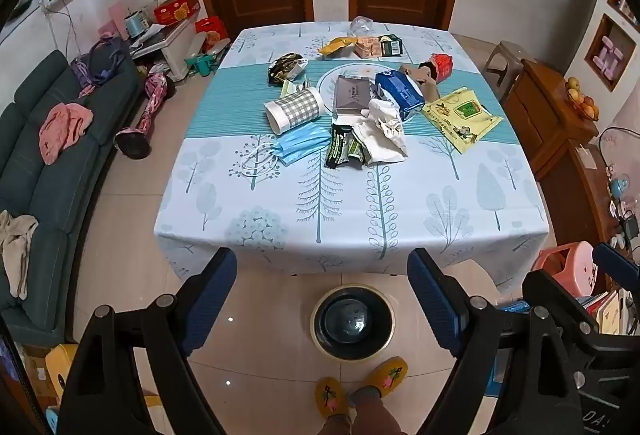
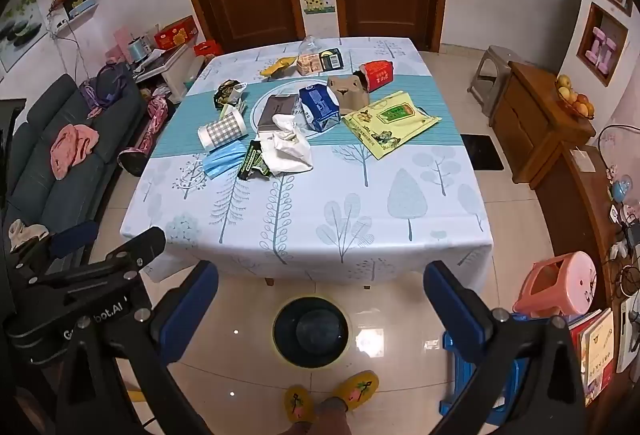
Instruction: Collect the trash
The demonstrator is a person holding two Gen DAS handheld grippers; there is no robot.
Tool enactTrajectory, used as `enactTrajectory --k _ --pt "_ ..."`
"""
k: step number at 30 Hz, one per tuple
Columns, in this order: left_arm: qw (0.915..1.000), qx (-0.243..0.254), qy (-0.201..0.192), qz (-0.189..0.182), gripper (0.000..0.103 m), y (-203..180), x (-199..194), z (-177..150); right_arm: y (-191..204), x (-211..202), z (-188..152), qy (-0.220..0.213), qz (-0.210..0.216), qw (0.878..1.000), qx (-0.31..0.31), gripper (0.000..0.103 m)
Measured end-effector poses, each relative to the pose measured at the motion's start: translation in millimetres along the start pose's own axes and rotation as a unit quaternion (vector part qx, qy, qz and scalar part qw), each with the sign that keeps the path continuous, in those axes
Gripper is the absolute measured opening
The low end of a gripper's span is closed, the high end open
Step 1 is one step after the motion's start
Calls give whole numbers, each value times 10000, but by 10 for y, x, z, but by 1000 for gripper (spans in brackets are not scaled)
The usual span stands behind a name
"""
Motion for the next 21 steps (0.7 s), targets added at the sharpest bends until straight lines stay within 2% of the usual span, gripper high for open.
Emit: enactTrajectory --k 16,21 --pt "9999 -34 -2 -121 86 -28 -11 10 -90 -19 -28 -42 15 10000 3 103" --pt "9999 -28 7 -127 85 -35 0 58 -4 -48 1 -52 8 10000 7 103"
Point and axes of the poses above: each gripper's, at about its wrist camera, not at the fingertips, and x roughly the way its jaws point, y to its left, z to its top, the point moved 7 cm from there along x, roughly the way its jaws point, and after that the axes turned 10 degrees about -x, right-handed, at the moved point
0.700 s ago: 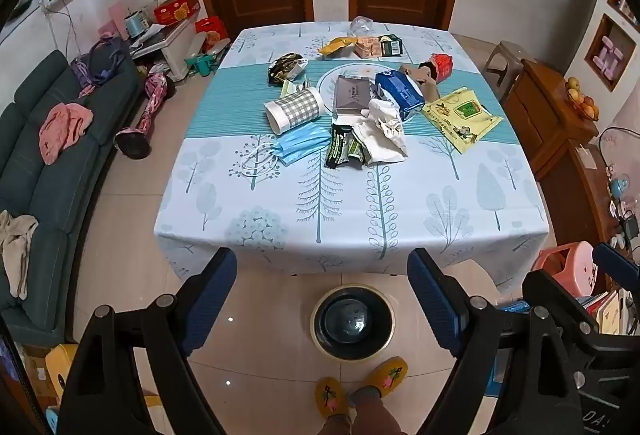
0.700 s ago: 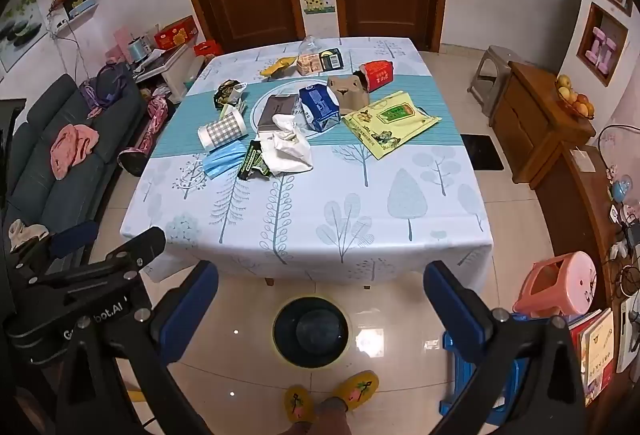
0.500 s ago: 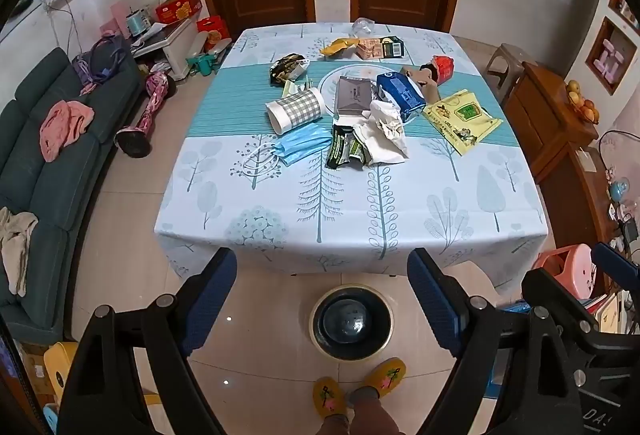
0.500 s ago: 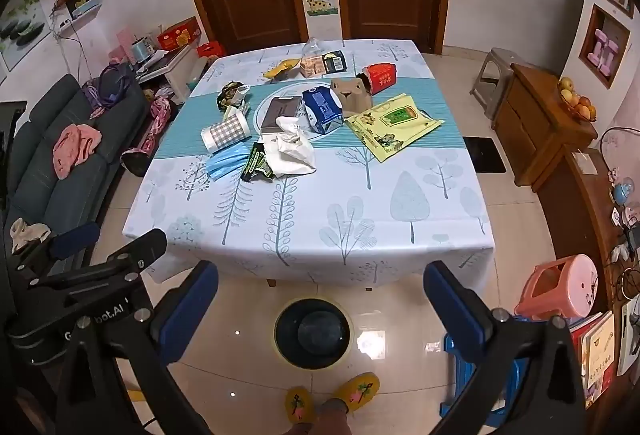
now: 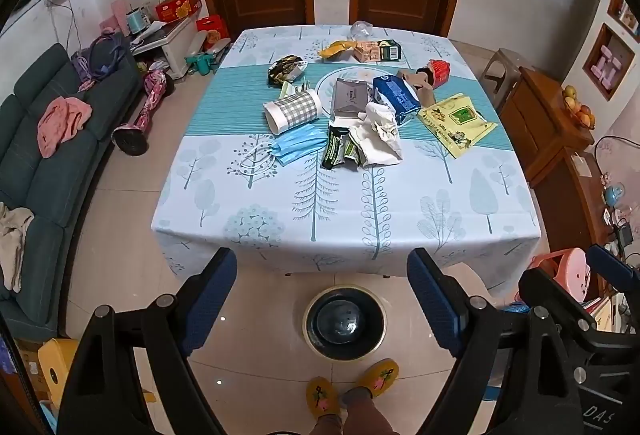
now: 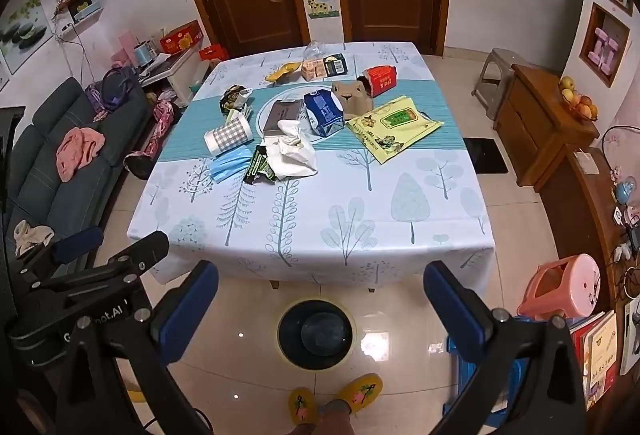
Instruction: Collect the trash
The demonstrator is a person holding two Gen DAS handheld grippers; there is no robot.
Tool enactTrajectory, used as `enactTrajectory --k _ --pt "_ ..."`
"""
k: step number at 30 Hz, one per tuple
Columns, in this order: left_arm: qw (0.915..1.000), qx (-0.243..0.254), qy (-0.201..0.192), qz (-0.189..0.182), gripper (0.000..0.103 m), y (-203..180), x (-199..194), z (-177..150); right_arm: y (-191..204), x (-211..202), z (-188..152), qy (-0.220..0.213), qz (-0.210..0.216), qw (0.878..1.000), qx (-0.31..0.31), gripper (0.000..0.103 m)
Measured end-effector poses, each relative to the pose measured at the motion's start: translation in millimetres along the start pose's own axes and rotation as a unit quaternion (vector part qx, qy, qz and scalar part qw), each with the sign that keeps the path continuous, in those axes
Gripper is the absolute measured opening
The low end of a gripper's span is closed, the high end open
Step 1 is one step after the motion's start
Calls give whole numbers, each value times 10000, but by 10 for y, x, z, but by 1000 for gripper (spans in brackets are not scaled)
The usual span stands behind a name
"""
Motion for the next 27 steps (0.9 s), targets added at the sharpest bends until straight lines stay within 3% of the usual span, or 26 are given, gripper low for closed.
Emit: enactTrajectory --k 15,27 --pt "10000 14 -30 -2 85 -43 -10 -4 34 -4 -15 -20 -13 10000 -3 103" --pt "9998 -9 163 -126 85 -176 31 -81 -154 127 -135 22 48 9998 169 103"
Point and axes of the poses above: each gripper's, at about its wrist camera, not at the fingertips, and x roughly the way its jaws point, y to its left, z to its top, the point moved 7 cm from there along x, roughly the way its jaws point, and after that the axes turned 10 degrees about -x, right-handed, at the moved point
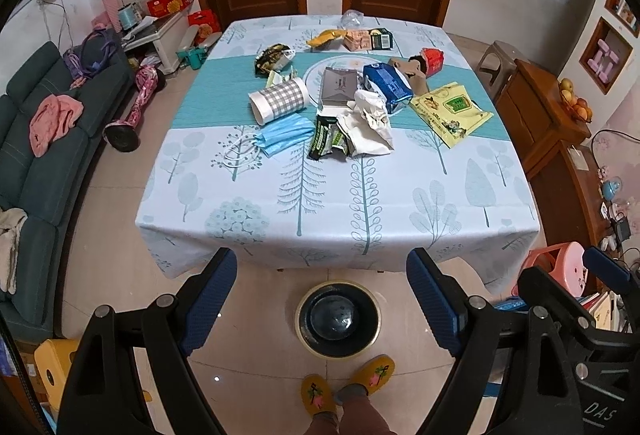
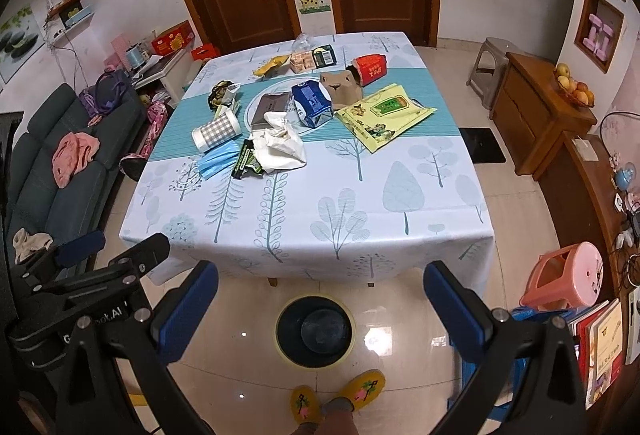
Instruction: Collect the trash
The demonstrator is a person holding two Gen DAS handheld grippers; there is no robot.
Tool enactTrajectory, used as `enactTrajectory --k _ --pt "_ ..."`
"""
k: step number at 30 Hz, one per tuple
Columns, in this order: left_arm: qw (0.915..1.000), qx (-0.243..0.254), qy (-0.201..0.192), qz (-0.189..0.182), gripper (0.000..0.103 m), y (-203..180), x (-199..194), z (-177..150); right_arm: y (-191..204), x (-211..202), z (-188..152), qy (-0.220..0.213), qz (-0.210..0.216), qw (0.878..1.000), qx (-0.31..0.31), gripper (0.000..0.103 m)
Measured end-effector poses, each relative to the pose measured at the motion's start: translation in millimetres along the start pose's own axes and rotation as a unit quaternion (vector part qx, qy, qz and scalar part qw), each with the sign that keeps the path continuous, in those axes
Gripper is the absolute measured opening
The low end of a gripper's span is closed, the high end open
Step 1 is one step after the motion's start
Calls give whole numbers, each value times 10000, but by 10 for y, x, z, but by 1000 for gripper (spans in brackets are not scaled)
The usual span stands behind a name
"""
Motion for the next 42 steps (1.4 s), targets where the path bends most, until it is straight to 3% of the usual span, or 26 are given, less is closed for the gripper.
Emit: enactTrajectory --k 11,23,29,37,39,42 --pt "9998 -106 130 103 85 5 402 -16 -57 219 58 158 47 9998 -145 103" --pt "9992 -286 71 278 85 20 519 109 -117 468 218 235 262 9987 -372 103" --pt "9997 -98 -6 203 85 52 546 247 -48 569 376 111 166 9972 -722 102" --pt "9997 -20 254 -20 85 342 713 665 92 757 657 120 426 9974 -572 89" --pt "9996 109 265 -79 85 410 784 786 145 864 754 202 541 9972 -479 80" --pt "9981 453 412 11 84 497 1003 971 184 1054 916 319 550 9978 -176 79"
Point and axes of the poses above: each gripper's, at about its wrist camera, not at the fingertips, and x roughly the way its jaws point, y to its left, z to its top, the point moved 7 cm from there along x, roughly the way its jaws point, and after that the axes turned 10 degrees about -x, right-handed, at the moved point
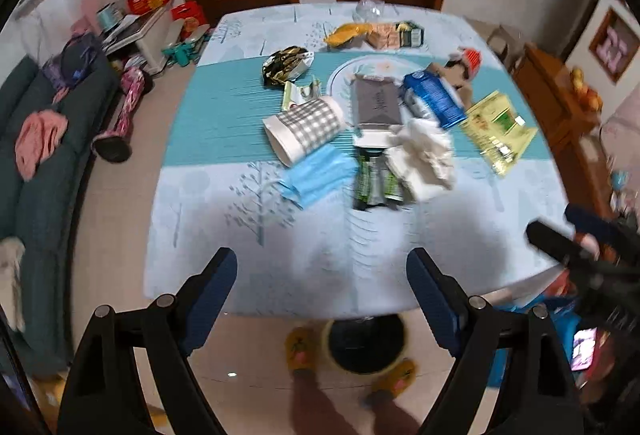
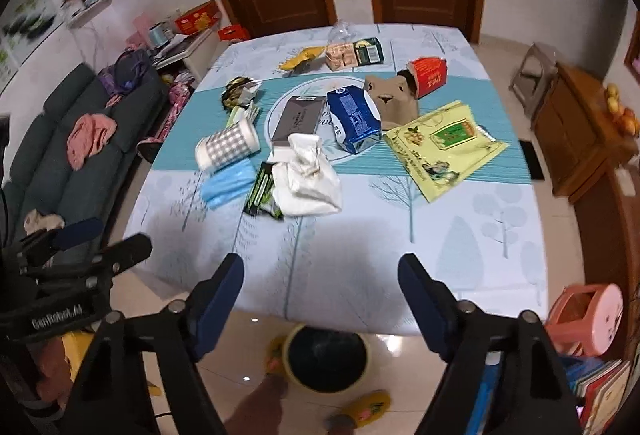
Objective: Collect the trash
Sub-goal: 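Grasp the blue face mask with the left tool while the right tool grasps the white tissue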
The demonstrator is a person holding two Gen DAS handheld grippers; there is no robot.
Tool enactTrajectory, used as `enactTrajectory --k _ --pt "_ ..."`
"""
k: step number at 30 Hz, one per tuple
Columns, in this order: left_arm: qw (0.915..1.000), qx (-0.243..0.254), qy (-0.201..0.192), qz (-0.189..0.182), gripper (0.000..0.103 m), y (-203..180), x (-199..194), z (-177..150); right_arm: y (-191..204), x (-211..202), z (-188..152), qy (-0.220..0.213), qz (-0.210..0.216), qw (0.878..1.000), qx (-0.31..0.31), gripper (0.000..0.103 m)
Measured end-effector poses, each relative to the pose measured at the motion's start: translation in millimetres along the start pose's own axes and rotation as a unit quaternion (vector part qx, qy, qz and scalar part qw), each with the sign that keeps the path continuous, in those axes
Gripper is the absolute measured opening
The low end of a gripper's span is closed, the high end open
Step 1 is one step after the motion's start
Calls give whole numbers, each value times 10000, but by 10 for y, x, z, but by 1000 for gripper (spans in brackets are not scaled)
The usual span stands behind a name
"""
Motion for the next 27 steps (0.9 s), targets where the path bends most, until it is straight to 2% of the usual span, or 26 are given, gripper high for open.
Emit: enactTrajectory --k 3,8,11,13,15,17,20,23,27 --pt "9993 292 159 -158 72 64 234 180 24 247 180 80 4 9995 321 79" --pt "9920 493 625 -979 71 34 658 391 72 752 392 344 -72 9979 545 79" --pt "9876 644 828 -1164 71 -23 909 471 69 1053 478 491 -208 9967 606 75" --pt "9855 871 950 -1107 71 -69 1112 511 42 1231 493 645 -308 9955 625 63" --pt "9842 1050 1036 -983 71 -80 1260 527 10 1389 475 837 -319 9936 687 44" --pt "9830 1161 1127 -870 70 -92 1389 531 -30 1418 483 774 -277 9930 850 42" --pt "9798 1301 1251 -857 66 -136 1537 526 -115 1296 524 507 -317 9922 1090 27" --pt "9774 1492 1268 -792 65 -207 1659 517 -237 1181 500 416 -404 9888 1376 27" --pt "9744 1771 1257 -585 59 -268 1811 504 -338 1033 308 361 -477 9837 1695 26"
Point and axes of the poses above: each gripper's, at about its wrist camera, not at the fingertips, and x roughly the way its jaws point, y to its left, z to its top, the point moved 7 cm from there along x, roughly the way its jaws point, and after that the axes turned 10 degrees about -x, right-handed, at the moved point
